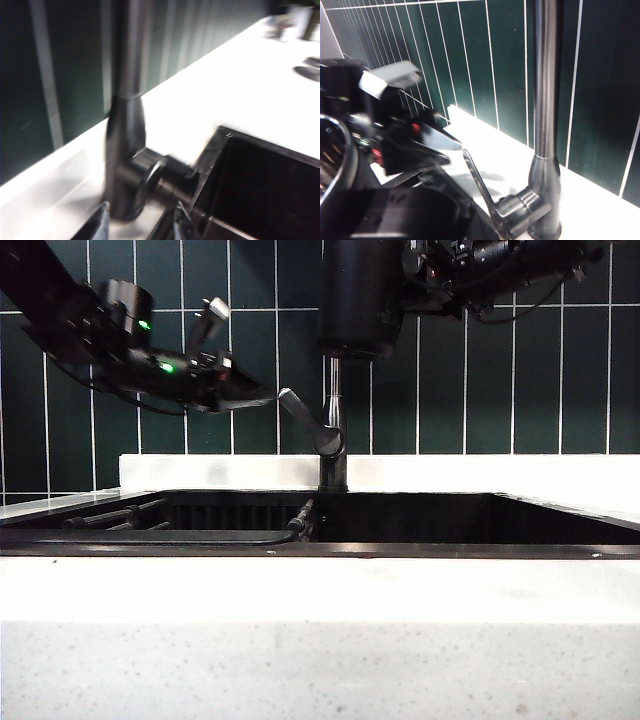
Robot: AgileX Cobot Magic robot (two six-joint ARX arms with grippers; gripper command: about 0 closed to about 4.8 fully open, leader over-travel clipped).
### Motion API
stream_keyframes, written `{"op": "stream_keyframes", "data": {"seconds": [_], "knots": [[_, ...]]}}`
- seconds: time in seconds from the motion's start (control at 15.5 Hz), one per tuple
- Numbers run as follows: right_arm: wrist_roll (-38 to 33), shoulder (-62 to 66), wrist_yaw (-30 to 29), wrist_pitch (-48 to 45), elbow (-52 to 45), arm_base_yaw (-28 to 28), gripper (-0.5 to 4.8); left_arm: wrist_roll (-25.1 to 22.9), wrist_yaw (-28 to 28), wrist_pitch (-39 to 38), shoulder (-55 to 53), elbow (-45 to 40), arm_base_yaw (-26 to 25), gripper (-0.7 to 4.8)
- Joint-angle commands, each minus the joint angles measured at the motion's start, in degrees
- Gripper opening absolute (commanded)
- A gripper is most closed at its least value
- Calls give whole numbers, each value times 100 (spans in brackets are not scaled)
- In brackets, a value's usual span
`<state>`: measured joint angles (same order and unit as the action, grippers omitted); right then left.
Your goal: Pick up the mug next to the sink, go to the faucet to get some water, pour the water into the sink, and finally put the mug back to its place.
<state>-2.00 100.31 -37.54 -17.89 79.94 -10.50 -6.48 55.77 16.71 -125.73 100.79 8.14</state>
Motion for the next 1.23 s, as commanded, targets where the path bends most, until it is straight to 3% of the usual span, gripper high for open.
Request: {"op": "stream_keyframes", "data": {"seconds": [0.06,0.65,1.23], "knots": [[61,-50,-7,297,153,-90,-2,4,267,11,-310,337,81,162],[98,-48,162,332,376,-385,-2,-162,214,391,-393,629,260,161],[254,-48,313,374,387,-382,-2,-52,1491,-507,-393,627,387,160]]}}
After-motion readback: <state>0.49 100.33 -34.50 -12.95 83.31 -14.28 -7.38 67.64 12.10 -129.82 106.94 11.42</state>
